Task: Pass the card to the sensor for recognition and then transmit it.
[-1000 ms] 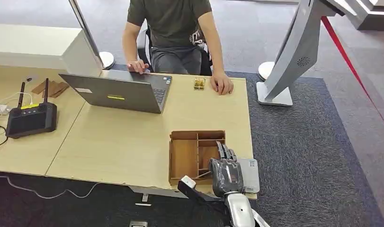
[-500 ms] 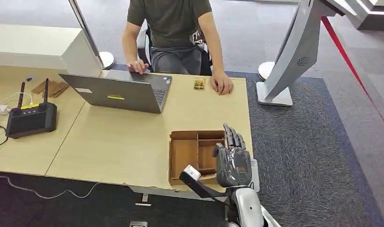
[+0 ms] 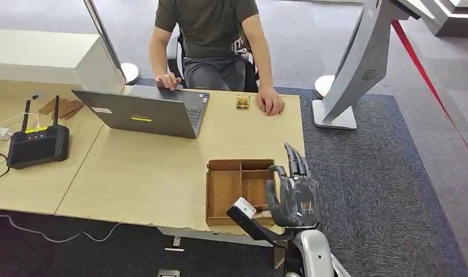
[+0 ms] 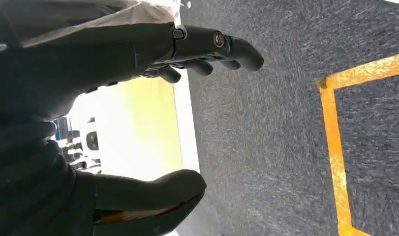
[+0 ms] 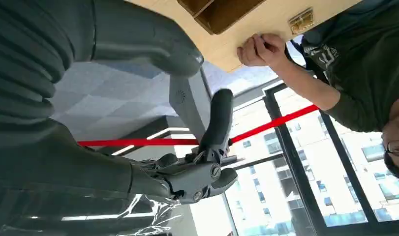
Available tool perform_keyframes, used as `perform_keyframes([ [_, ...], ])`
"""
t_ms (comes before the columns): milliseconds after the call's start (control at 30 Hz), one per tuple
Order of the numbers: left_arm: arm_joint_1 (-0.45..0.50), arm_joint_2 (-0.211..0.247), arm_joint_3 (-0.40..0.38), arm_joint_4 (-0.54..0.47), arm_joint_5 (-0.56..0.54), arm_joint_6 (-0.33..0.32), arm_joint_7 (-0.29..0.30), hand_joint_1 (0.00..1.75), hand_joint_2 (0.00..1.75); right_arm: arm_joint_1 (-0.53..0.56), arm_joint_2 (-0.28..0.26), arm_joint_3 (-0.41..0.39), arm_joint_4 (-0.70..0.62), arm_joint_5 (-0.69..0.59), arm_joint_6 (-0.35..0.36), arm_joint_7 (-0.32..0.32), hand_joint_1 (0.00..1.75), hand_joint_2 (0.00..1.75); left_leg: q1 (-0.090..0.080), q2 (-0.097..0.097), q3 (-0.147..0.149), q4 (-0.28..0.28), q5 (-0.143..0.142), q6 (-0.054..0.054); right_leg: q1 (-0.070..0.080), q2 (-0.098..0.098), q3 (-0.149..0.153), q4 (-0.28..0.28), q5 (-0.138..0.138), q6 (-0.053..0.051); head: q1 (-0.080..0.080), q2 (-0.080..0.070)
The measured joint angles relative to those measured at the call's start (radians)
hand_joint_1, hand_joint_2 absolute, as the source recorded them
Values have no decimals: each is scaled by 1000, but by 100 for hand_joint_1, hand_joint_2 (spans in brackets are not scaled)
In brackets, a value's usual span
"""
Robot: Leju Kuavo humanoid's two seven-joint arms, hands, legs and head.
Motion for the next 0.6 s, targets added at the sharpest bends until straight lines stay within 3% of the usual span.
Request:
perform_keyframes([
  [600, 0, 0, 0, 0, 0, 0, 0, 0, 175, 22, -30, -22, -85, -11, -3, -11, 0, 175, 0, 0, 0, 0, 0, 0, 0, 0, 0, 0, 0, 0, 0, 0],
])
